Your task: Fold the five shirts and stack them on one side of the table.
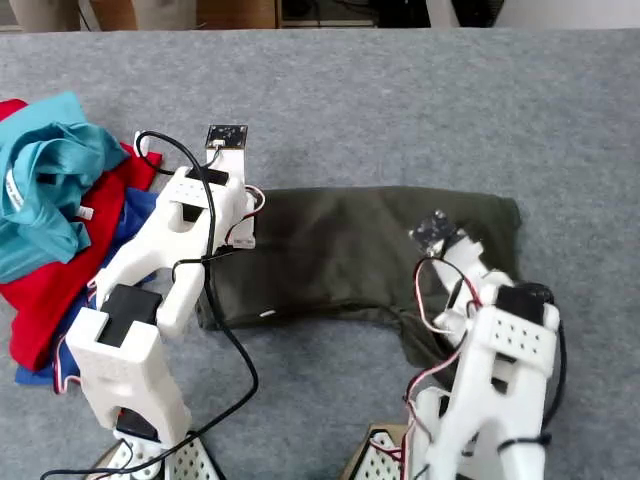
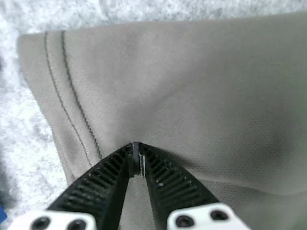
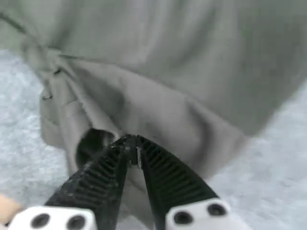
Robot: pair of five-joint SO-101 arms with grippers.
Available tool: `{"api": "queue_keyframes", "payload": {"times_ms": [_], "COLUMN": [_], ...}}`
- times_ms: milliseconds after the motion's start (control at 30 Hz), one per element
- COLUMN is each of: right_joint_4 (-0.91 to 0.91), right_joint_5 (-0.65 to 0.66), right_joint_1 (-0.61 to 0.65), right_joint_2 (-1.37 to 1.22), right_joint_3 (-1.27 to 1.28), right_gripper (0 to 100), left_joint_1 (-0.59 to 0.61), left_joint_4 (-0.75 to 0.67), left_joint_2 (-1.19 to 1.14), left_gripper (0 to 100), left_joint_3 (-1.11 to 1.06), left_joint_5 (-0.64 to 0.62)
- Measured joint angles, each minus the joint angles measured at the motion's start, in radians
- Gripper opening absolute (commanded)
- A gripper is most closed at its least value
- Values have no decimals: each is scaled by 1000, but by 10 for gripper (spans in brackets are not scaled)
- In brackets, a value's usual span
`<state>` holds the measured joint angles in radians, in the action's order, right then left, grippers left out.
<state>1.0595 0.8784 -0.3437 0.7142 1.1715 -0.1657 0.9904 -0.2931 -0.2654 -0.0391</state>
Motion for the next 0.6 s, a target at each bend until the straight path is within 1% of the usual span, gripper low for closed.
{"api": "queue_keyframes", "payload": {"times_ms": [67, 167, 300, 367, 433, 533, 600], "right_joint_4": [8, 100, 229, 265, 261, 169, 112], "right_joint_5": [9, 75, 167, 206, 219, 221, 192], "right_joint_1": [-2, -2, -2, -2, 0, -2, -12], "right_joint_2": [-28, -15, 92, 164, 235, 315, 325], "right_joint_3": [5, 8, 11, 11, 11, 11, -15], "right_gripper": [2, 2, 2, 2, 2, 2, 2], "left_joint_1": [0, 0, 0, 0, 0, 0, 0], "left_joint_4": [0, 0, 0, 0, 0, 0, 0], "left_joint_2": [0, 0, 0, 0, 0, 0, 0], "left_gripper": [19, 19, 19, 19, 19, 19, 19], "left_joint_3": [0, 0, 0, 0, 0, 0, 0], "left_joint_5": [0, 0, 0, 0, 0, 0, 0]}}
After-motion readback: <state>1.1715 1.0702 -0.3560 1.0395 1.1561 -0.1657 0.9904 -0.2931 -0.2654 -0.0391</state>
